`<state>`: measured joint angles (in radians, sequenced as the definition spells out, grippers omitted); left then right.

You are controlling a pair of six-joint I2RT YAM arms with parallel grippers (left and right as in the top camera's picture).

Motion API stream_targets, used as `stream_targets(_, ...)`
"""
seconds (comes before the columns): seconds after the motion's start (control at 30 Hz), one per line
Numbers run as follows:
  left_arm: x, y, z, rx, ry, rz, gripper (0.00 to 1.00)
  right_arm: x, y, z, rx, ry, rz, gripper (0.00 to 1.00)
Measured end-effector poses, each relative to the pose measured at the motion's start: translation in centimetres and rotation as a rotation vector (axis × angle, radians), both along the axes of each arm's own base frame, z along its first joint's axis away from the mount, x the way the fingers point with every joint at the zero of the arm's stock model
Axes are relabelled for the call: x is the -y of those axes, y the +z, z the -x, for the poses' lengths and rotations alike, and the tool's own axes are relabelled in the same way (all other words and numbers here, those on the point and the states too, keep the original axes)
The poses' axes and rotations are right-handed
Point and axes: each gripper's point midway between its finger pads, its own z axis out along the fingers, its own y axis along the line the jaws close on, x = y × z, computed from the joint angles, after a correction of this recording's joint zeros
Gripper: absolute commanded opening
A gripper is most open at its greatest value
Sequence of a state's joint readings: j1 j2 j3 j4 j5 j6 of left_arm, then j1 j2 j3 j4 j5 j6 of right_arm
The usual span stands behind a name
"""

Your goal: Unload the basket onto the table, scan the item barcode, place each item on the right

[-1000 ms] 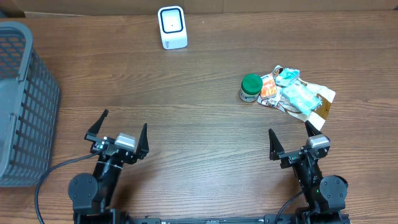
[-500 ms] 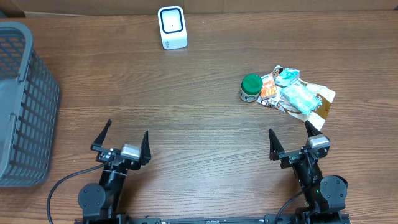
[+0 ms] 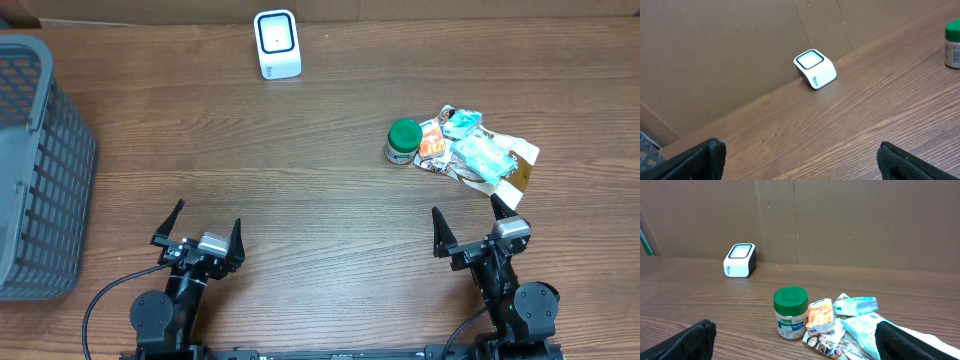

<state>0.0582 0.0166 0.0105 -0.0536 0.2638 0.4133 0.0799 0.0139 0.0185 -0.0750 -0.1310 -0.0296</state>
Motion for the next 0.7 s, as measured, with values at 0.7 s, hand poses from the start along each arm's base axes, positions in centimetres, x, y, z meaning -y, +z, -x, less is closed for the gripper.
stream_targets(0.7, -0.06, -0.02, -0.01, -0.004, 0.004, 0.018, 0.99, 0.00, 0.00, 0.00, 0.000, 0.000, 0.000, 1.00)
